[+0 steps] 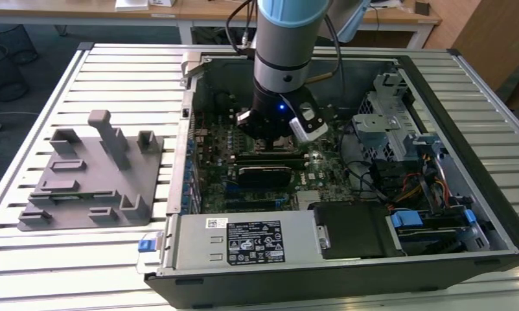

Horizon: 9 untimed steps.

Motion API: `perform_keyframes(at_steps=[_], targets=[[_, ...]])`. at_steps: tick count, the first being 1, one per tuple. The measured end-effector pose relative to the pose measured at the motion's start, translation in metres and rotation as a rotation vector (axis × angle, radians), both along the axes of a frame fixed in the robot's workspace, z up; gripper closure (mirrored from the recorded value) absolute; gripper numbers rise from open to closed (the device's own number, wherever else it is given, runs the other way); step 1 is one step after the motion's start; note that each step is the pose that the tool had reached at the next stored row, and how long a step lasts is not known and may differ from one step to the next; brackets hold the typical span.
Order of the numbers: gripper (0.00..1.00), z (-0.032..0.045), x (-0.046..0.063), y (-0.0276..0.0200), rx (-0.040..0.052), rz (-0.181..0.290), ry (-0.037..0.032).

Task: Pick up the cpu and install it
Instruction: 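Install the second cpu locking lever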

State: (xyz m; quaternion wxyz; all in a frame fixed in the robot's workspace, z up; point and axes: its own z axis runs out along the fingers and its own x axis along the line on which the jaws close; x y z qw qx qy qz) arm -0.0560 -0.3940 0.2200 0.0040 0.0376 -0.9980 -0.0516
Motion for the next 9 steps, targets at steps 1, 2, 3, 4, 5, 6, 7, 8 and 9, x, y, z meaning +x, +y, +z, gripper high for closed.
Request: perform_keyframes(at_steps=[1,2,3,4,5,6,7,8,9], targets=[[0.89,0.0000,-0.0007,-0.0009,0.0047,0.000,0.0000],[0.89,-0.0001,-0.0016,-0.0018,0.0091,0.000,0.0000],[0.89,-0.0001,-0.0023,-0.0025,0.0124,0.000,0.0000],[0.89,-0.0001,-0.0031,-0.0031,0.0139,0.000,0.0000],[0.89,-0.0003,-0.0037,-0.0036,0.0150,0.000,-0.0001],[0.89,-0.0003,-0.0043,-0.0040,0.0155,0.000,-0.0001],[0.89,-0.0004,-0.0049,-0.0047,0.0163,0.000,0.0000],[0.89,-0.0005,-0.0054,-0.0055,0.0172,0.000,-0.0001],[0.89,-0.0006,-0.0061,-0.0061,0.0179,0.000,0.0000]])
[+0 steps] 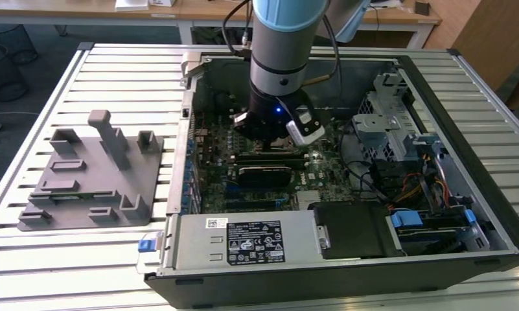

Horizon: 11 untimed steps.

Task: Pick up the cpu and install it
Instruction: 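Install the second cpu locking lever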

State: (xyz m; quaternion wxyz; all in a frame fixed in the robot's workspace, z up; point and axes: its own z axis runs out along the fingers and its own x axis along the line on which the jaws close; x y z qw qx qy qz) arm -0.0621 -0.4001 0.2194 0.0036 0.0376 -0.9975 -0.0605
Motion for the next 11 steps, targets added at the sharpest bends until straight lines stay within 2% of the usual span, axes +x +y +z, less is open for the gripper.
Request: perform_keyframes(at_steps=[6,11], targets=[[0.89,-0.0020,-0.0020,-0.0009,0.0022,0.000,0.0000],[0.89,-0.0084,-0.0030,-0.0009,0.0055,0.000,0.0000]])
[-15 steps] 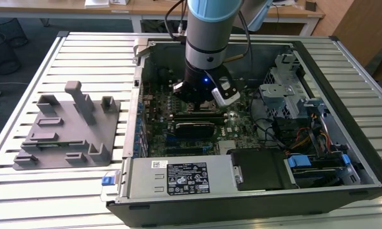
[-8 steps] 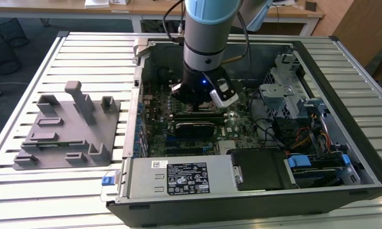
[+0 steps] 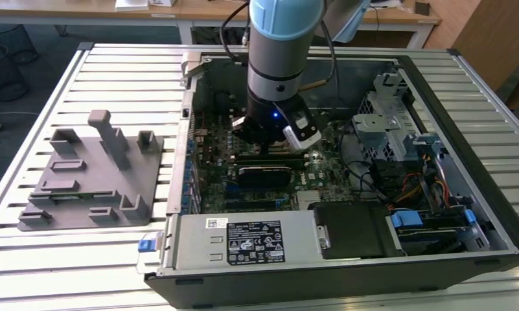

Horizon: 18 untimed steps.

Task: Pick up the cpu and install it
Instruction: 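Install the second cpu locking lever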

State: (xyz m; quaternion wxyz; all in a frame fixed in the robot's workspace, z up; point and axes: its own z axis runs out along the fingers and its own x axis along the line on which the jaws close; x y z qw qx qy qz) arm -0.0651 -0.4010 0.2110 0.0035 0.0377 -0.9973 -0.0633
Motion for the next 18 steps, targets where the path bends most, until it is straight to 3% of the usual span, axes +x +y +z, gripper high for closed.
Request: perform_keyframes(at_steps=[4,9,15,18], targets=[[0.89,-0.0042,-0.001,0.0000,0.0025,0.000,0.0001],[0.89,-0.0055,-0.008,-0.0010,0.0174,0.000,0.0001],[0.89,-0.0083,-0.011,-0.0024,0.0217,0.000,0.0001],[0.89,-0.0093,-0.011,-0.0040,0.0282,0.000,0.0000]])
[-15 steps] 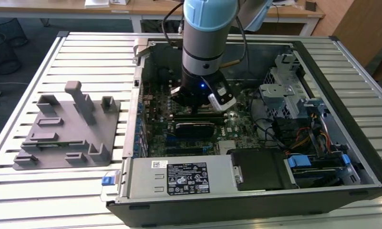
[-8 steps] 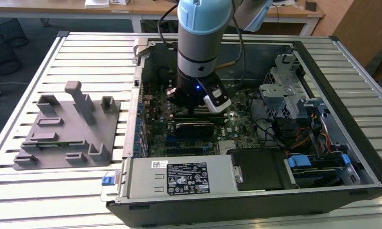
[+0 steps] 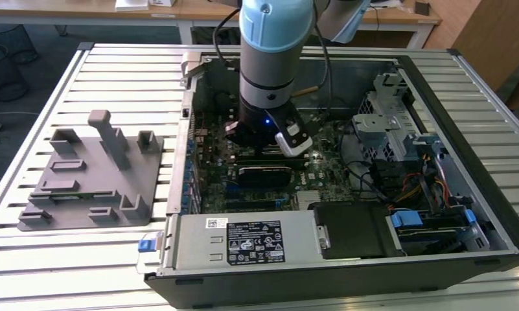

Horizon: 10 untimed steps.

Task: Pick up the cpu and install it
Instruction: 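Install the second cpu locking lever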

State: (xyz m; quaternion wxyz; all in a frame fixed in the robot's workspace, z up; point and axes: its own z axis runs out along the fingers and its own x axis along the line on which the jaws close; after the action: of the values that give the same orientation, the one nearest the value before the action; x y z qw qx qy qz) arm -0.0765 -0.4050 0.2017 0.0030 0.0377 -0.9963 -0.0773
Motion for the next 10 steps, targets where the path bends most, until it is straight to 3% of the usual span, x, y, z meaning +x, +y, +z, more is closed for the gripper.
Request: perform_keyframes(at_steps=[6,10], targets=[[0.89,-0.0010,-0.0006,-0.0040,0.0207,0.000,0.0000],[0.89,-0.0015,-0.0021,-0.0050,0.0277,0.000,-0.0001]])
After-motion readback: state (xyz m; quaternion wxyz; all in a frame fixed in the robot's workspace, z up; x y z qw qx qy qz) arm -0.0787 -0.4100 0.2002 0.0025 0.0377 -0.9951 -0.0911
